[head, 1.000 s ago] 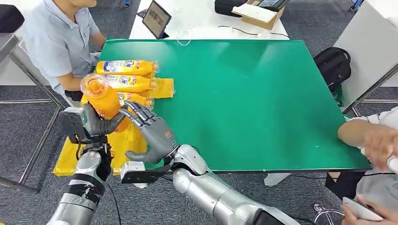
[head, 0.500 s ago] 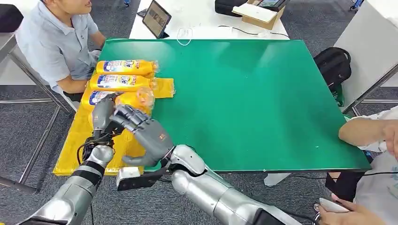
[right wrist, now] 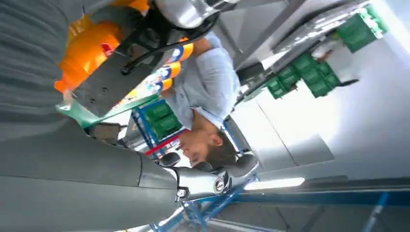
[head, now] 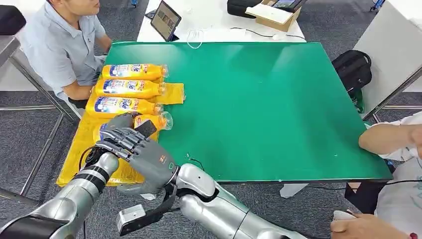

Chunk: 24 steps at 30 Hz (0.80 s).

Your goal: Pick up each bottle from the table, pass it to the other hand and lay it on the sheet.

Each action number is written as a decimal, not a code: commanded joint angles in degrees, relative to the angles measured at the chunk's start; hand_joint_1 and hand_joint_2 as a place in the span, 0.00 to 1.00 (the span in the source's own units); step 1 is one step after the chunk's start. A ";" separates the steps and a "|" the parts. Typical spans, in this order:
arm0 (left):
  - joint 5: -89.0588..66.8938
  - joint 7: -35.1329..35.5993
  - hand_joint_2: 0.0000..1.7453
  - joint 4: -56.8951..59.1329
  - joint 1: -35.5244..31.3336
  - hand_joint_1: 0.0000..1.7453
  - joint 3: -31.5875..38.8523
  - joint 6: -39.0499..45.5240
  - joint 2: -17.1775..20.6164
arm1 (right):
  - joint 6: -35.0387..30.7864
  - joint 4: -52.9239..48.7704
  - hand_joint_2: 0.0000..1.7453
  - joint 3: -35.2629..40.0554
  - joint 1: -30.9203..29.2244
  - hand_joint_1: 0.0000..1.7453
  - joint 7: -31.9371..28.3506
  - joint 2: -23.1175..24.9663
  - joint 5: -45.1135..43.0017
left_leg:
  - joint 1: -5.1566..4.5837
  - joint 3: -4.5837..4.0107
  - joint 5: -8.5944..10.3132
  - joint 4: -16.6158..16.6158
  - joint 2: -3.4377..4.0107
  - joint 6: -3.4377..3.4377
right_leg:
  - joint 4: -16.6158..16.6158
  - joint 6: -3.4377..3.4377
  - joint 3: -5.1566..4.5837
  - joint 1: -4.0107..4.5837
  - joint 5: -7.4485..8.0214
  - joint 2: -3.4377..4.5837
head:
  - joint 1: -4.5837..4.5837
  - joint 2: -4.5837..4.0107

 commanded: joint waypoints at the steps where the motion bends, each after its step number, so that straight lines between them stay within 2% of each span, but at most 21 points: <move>1: -0.01 0.33 1.00 6.43 -3.04 1.00 -1.37 -0.69 0.51 | 0.42 -2.23 1.00 2.25 -0.39 0.00 -0.14 -2.83 -0.13 | 0.04 0.30 -0.10 -0.01 -0.03 -0.05 | 0.01 -0.11 0.30 0.05 -0.12 -0.02 | 0.00 0.00; 5: -9.23 4.03 1.00 9.74 -4.99 1.00 -8.78 -7.60 2.63 | 2.31 -4.05 1.00 2.40 -0.01 0.00 -1.43 -3.25 -1.04 | 0.04 0.24 -0.07 -0.01 0.01 -0.04 | 0.00 -0.07 0.24 0.05 -0.07 0.01 | 0.00 0.00; 15: -12.83 1.87 1.00 12.12 -7.01 0.99 -12.94 -18.54 3.39 | 4.21 -1.47 1.00 1.94 -1.48 0.00 -3.30 -2.51 -2.81 | 0.04 0.30 -0.05 -0.02 0.08 -0.05 | 0.04 -0.09 0.23 0.05 -0.05 0.06 | 0.00 0.00; 17: -13.62 2.58 1.00 12.33 -6.86 0.86 -13.69 -18.97 3.14 | 4.15 -0.49 1.00 1.82 -1.87 0.00 -3.51 -2.24 -2.85 | 0.05 0.38 -0.11 0.02 0.10 -0.07 | 0.11 -0.13 0.30 0.06 -0.10 0.10 | 0.00 0.00; 18: -13.79 3.06 1.00 12.56 -6.56 0.65 -13.83 -19.21 2.68 | 3.99 0.11 1.00 1.62 -2.14 0.00 -3.54 -2.01 -2.86 | 0.02 0.31 -0.05 -0.03 0.11 -0.04 | 0.08 -0.07 0.22 0.03 -0.03 0.10 | 0.00 0.00; 19: -13.74 3.11 1.00 12.70 -6.12 0.51 -13.85 -19.31 2.28 | 4.00 0.21 1.00 1.60 -2.17 0.00 -3.55 -2.00 -2.86 | 0.01 0.38 -0.07 -0.03 0.10 -0.05 | 0.10 -0.09 0.29 0.02 -0.06 0.09 | 0.00 0.00; 20: -13.67 3.20 1.00 13.02 -5.68 0.12 -13.90 -19.94 1.77 | 4.05 0.89 1.00 1.44 -2.48 0.00 -3.55 -1.78 -2.91 | 0.02 0.44 -0.10 -0.03 0.11 -0.06 | 0.13 -0.11 0.34 0.03 -0.08 0.11 | 0.00 0.00; 21: -13.77 3.00 1.00 13.04 -5.40 0.03 -14.15 -20.63 1.44 | 3.94 1.56 1.00 1.31 -2.71 0.00 -3.67 -1.56 -2.88 | -0.01 0.46 -0.07 -0.08 0.13 -0.04 | 0.11 -0.08 0.34 0.00 -0.06 0.13 | 0.00 0.00; 22: -13.09 2.50 1.00 13.06 -5.13 0.00 -13.71 -21.27 1.12 | 3.85 2.14 1.00 1.17 -2.85 0.00 -3.91 -1.35 -2.85 | 0.00 0.52 -0.11 -0.06 0.11 -0.05 | 0.13 -0.11 0.42 0.01 -0.10 0.11 | 0.02 0.00; 24: -11.40 1.86 1.00 12.97 -4.94 0.00 -12.43 -21.52 0.33 | 3.55 2.93 1.00 0.90 -3.00 0.00 -4.15 -1.14 -2.66 | -0.01 0.53 -0.08 -0.08 0.10 -0.04 | 0.09 -0.09 0.42 0.00 -0.07 0.10 | 0.00 0.00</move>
